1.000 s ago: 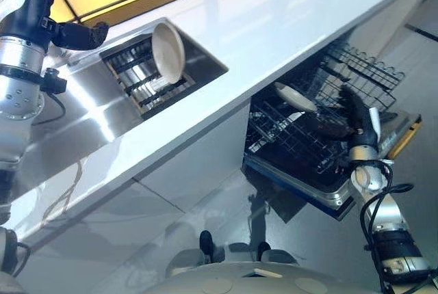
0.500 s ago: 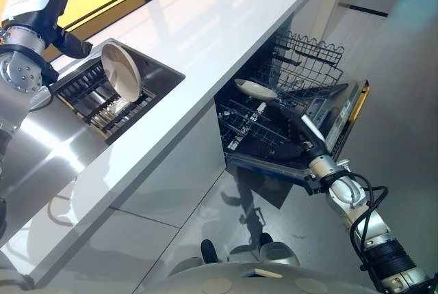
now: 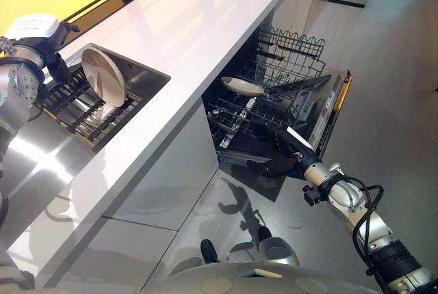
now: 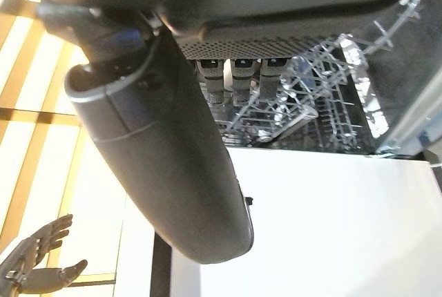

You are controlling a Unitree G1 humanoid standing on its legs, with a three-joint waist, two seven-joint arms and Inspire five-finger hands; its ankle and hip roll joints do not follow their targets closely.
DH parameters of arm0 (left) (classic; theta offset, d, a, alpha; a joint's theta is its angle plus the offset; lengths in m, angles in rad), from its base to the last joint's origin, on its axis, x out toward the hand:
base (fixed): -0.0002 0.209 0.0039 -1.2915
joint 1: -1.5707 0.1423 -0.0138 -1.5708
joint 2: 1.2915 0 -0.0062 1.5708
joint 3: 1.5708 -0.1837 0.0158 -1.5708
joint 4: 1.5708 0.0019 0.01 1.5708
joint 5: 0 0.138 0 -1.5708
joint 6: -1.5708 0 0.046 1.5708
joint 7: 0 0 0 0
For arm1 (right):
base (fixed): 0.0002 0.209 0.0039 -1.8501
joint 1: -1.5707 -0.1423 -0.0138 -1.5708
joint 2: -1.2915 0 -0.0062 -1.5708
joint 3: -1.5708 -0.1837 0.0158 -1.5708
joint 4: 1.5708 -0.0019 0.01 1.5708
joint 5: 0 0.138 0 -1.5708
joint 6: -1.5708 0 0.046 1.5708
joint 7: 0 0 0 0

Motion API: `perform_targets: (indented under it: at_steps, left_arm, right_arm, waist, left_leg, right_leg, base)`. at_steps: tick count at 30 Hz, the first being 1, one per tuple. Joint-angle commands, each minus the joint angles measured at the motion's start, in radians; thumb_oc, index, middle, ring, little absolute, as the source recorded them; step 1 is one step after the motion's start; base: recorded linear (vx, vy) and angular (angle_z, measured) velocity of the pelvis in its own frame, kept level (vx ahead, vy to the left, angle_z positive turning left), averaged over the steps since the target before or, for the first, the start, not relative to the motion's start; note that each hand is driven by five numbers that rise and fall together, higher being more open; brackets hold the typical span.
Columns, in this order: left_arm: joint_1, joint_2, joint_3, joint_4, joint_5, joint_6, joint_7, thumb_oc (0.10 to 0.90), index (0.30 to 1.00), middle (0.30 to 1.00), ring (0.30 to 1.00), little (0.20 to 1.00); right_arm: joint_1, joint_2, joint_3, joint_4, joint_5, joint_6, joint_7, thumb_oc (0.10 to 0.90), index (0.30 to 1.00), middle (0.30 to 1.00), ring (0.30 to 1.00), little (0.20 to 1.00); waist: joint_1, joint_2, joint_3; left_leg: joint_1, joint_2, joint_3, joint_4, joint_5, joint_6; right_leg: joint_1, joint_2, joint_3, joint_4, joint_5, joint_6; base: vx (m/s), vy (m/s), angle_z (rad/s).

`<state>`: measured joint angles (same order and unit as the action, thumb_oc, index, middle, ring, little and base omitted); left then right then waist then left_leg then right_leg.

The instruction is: Pick up plates and place into dishwasher.

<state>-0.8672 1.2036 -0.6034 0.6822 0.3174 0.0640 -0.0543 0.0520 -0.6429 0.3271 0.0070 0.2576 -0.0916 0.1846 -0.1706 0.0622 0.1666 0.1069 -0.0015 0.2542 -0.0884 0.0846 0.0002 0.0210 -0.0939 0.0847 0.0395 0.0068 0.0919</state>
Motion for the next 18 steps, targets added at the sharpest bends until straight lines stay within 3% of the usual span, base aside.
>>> perform_targets:
  at_steps: [1,11,18]
  left_arm:
    - [-0.174,0.082,0.036,0.067,0.057,0.019,0.088,0.8,0.9,0.9,0.9,0.9]
    - [-0.205,0.044,0.021,0.125,0.096,0.088,0.276,0.8,0.9,0.9,0.9,0.9]
    - [-0.183,0.006,0.035,0.131,0.092,0.102,0.337,0.8,0.9,0.9,0.9,0.9]
  right_arm:
    - [-0.036,-0.027,-0.017,-0.126,0.06,-0.078,0.032,0.8,0.9,0.9,0.9,0.9]
    - [-0.002,-0.033,0.037,-0.123,0.029,-0.068,0.039,0.8,0.9,0.9,0.9,0.9]
    - [0.021,-0.037,0.057,-0.116,0.002,-0.061,0.032,0.8,0.9,0.9,0.9,0.9]
  waist:
    - [-0.011,-0.013,-0.037]
    - [-0.032,-0.039,-0.015]
    - [-0.048,-0.041,0.003]
  left_leg:
    - [-0.041,-0.102,-0.015,0.19,-0.21,0.074]
    - [-0.057,-0.119,-0.019,0.191,-0.221,0.083]
    - [-0.065,-0.123,-0.024,0.167,-0.215,0.084]
  right_leg:
    - [-0.08,-0.008,-0.01,0.034,0.07,0.083]
    - [-0.166,-0.019,0.007,0.06,0.129,0.089]
    - [-0.219,-0.014,0.012,0.08,0.161,0.085]
  base:
    - [0.08,0.07,-0.07]
    - [0.07,0.057,-0.09]
    - [0.04,0.041,-0.02]
